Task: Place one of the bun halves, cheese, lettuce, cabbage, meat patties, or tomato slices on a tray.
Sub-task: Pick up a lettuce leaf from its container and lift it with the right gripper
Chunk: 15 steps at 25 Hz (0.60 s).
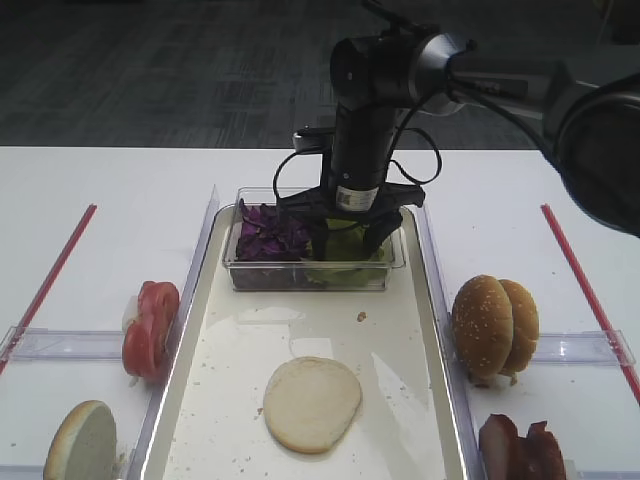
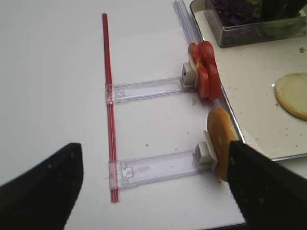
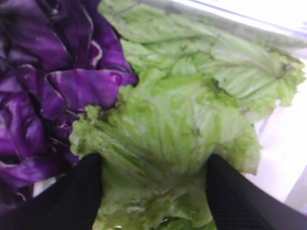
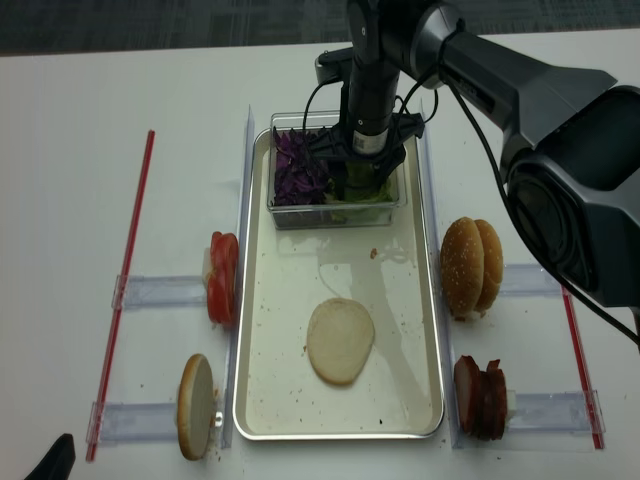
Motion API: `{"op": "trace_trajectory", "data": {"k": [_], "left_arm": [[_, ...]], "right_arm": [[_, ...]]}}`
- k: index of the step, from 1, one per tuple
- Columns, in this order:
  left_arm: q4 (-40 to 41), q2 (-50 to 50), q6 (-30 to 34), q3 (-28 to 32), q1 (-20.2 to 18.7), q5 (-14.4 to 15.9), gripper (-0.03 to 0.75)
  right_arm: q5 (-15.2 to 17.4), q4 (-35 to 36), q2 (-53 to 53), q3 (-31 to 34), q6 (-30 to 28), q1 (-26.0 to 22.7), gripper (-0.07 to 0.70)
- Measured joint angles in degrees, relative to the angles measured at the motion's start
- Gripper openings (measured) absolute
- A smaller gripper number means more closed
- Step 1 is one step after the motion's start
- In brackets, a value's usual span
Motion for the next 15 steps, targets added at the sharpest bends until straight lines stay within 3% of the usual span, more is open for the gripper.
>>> {"op": "trace_trajectory", "data": {"k": [15], "left_arm": [[0.0, 0.0, 0.0, 0.0, 0.0, 0.0, 0.565]], "right_arm": [[0.2, -0.1, 0.0, 0.0, 0.0, 0.0, 0.352]]}}
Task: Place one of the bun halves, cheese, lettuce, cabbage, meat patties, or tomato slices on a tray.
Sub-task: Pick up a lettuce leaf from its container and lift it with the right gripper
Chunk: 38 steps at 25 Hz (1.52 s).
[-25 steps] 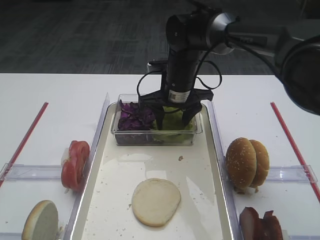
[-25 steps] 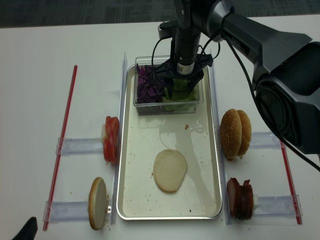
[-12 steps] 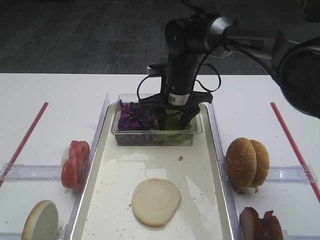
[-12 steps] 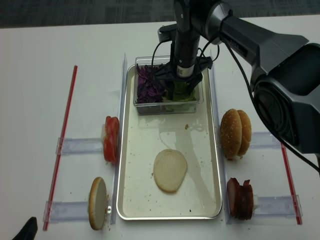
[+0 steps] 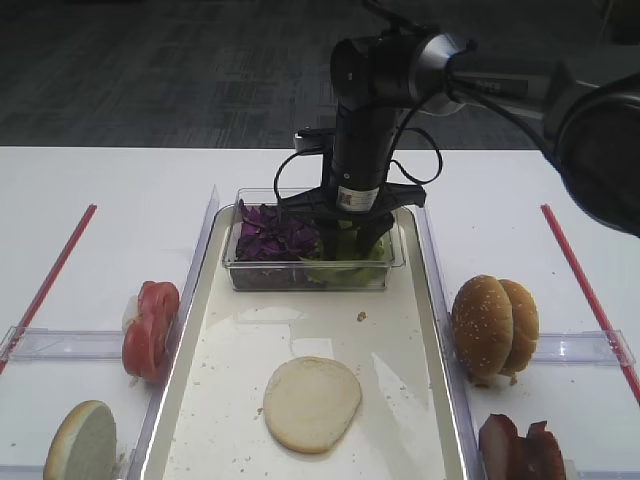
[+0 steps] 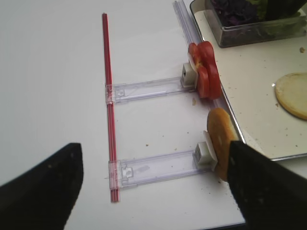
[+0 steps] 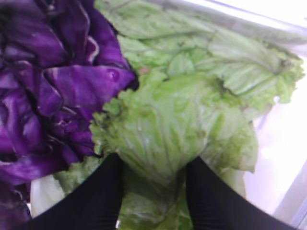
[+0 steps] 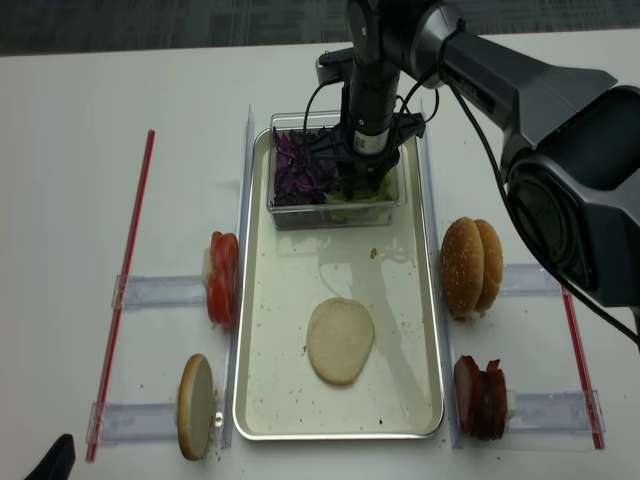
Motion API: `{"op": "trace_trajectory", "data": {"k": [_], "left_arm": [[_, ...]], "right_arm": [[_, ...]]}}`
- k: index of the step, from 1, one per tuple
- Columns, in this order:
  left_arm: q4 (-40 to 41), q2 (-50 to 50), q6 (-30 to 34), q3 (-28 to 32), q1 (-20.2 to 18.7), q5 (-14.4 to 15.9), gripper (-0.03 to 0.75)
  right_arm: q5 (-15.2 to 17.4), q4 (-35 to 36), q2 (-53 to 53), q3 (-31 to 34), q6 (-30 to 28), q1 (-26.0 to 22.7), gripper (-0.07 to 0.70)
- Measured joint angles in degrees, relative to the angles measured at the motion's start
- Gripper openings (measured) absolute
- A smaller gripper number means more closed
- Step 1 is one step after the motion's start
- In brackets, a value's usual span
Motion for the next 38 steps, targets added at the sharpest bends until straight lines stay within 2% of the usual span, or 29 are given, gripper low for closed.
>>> {"op": "trace_trajectory", "data": {"k": [10, 15, 21, 24, 27, 32, 38], "left_arm": [[0.0, 0.0, 0.0, 0.0, 0.0, 0.0, 0.565], [0.0, 0.0, 0.0, 0.0, 0.0, 0.0, 0.565], [0.0, 0.0, 0.0, 0.0, 0.0, 0.0, 0.565], [0.0, 0.0, 0.0, 0.0, 0.0, 0.0, 0.565], [0.0, 0.0, 0.0, 0.0, 0.0, 0.0, 0.565], [0.0, 0.0, 0.0, 0.0, 0.0, 0.0, 0.565], [0.0, 0.0, 0.0, 0.0, 0.0, 0.0, 0.565]], "right_arm": [[0.9, -0.9, 0.0, -0.1, 0.0, 0.0, 0.305], [1.6, -1.6, 0.0, -3.7, 0.0, 0.0, 0.3], [1.7, -1.9, 0.0, -6.2, -0.1, 0.0, 0.211], [1.7, -2.2, 0.0, -6.2, -0.2, 0.0, 0.204], [1.8, -3.0, 0.0, -6.2, -0.2, 0.0, 0.225], [1.8, -2.8, 0.0, -6.2, -0.2, 0.0, 0.325], [1.8, -1.2, 2.0, -6.3, -0.2, 0.0, 0.342]]}}
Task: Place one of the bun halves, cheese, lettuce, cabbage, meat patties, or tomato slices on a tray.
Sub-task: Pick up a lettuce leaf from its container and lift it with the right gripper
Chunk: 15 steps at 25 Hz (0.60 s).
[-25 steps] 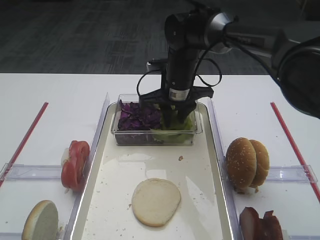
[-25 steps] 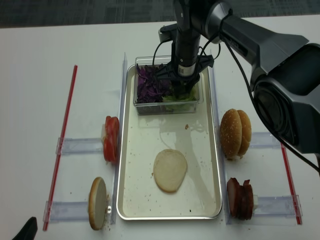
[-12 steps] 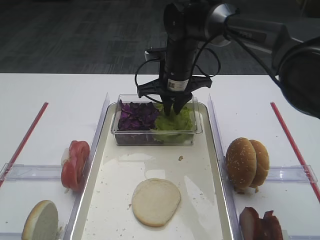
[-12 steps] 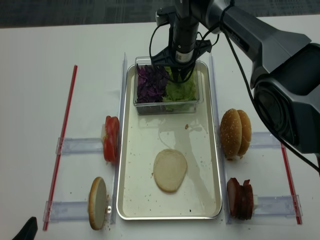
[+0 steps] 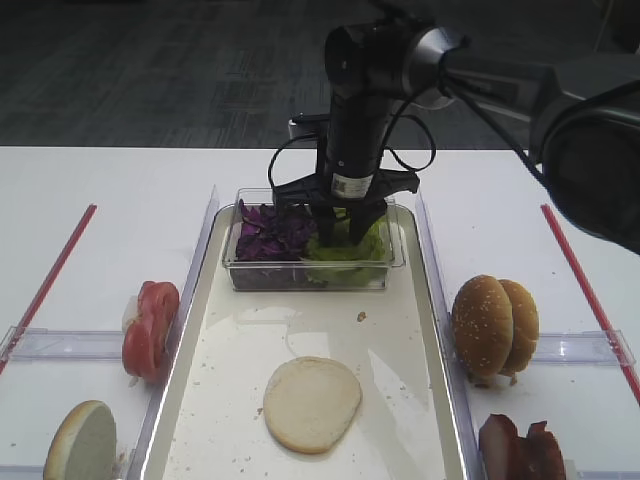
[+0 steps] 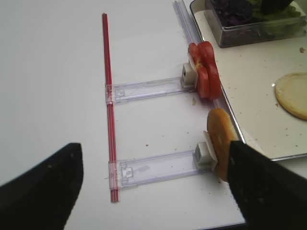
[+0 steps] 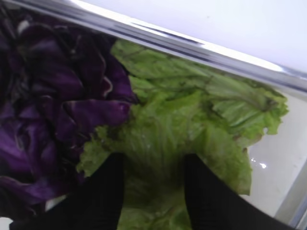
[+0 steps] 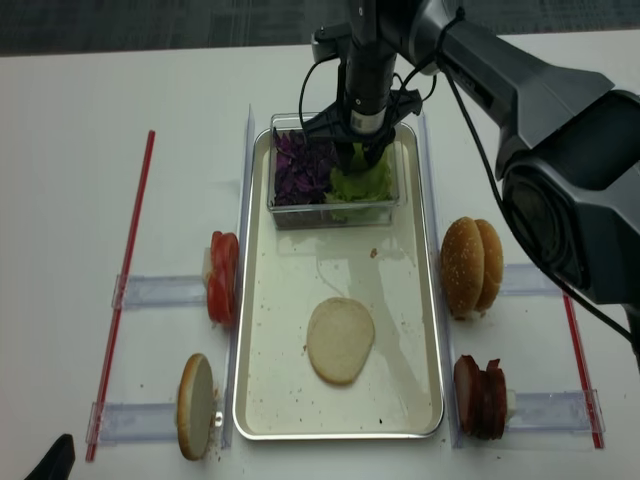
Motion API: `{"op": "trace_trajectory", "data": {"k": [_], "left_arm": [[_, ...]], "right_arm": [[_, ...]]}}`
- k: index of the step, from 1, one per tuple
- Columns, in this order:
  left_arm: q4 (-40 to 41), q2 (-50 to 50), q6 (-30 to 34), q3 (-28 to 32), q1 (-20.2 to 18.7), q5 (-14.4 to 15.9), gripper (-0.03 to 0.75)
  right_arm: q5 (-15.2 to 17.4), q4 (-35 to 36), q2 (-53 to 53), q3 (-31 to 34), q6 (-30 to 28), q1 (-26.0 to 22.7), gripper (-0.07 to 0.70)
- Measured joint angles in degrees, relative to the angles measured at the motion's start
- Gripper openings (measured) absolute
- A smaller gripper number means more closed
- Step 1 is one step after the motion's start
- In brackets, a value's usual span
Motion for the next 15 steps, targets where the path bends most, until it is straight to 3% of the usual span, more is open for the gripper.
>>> {"op": "trace_trajectory", "data": {"k": [15], "left_arm": [[0.0, 0.0, 0.0, 0.0, 0.0, 0.0, 0.565]], "right_arm": [[0.1, -0.1, 0.7, 0.0, 0.0, 0.0, 0.341]]}}
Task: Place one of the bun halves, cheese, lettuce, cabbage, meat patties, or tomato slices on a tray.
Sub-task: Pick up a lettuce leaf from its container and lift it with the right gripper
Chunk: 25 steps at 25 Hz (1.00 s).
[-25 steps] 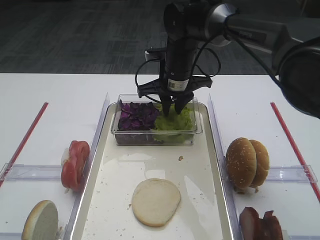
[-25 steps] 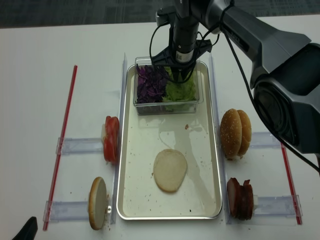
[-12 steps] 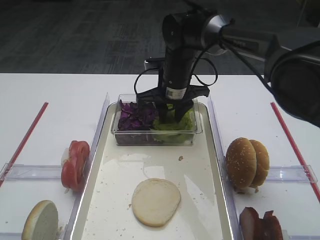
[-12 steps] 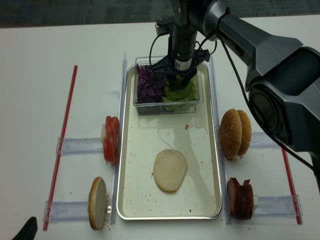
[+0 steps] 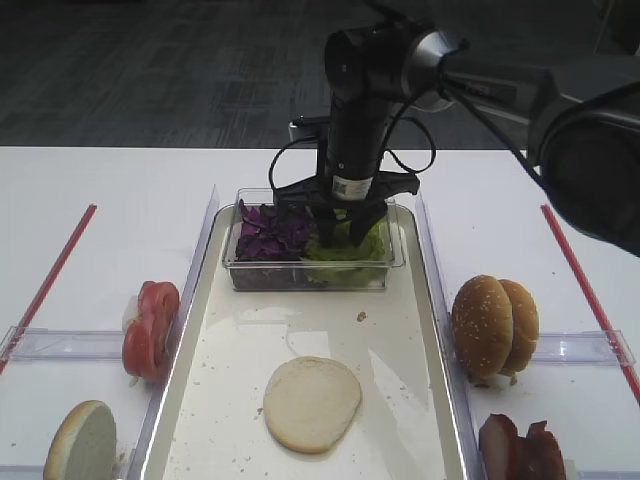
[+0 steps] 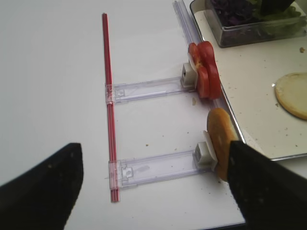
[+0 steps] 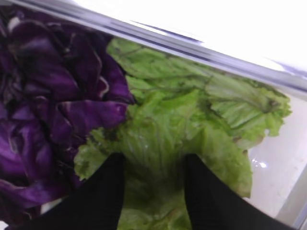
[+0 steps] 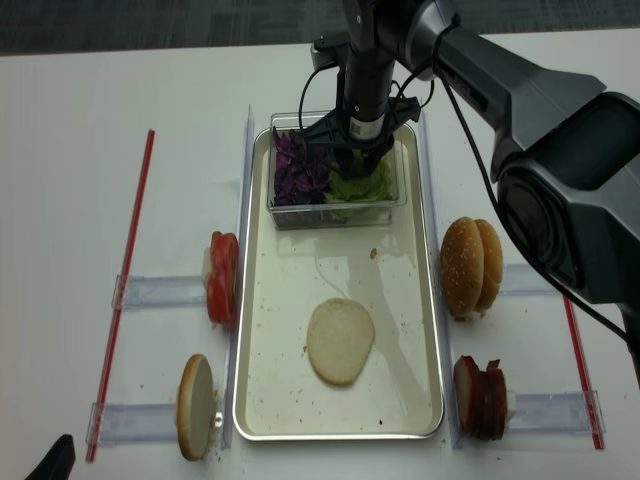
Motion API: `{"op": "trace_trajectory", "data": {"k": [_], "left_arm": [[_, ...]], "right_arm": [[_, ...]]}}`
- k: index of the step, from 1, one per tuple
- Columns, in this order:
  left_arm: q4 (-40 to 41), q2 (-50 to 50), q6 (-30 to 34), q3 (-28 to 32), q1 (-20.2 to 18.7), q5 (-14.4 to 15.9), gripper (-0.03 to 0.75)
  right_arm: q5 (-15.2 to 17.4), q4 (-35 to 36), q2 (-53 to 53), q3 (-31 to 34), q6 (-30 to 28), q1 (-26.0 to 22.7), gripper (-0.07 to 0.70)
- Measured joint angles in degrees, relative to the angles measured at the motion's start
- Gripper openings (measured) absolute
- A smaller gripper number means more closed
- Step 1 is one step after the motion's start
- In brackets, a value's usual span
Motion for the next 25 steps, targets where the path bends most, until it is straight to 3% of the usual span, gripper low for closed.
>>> {"op": "trace_trajectory", "data": {"k": [6, 20, 25], "left_arm": [[0.0, 0.0, 0.0, 0.0, 0.0, 0.0, 0.565], [0.0, 0.0, 0.0, 0.0, 0.0, 0.0, 0.565], [0.0, 0.0, 0.0, 0.0, 0.0, 0.0, 0.565]], "right_arm": [[0.0, 0.2, 0.5, 0.0, 0.0, 0.0, 0.32], [0.0, -0.7, 0.5, 0.0, -0.8, 0.0, 0.077], [0.0, -0.7, 0.5, 0.0, -1.4, 0.0, 0.056]]}}
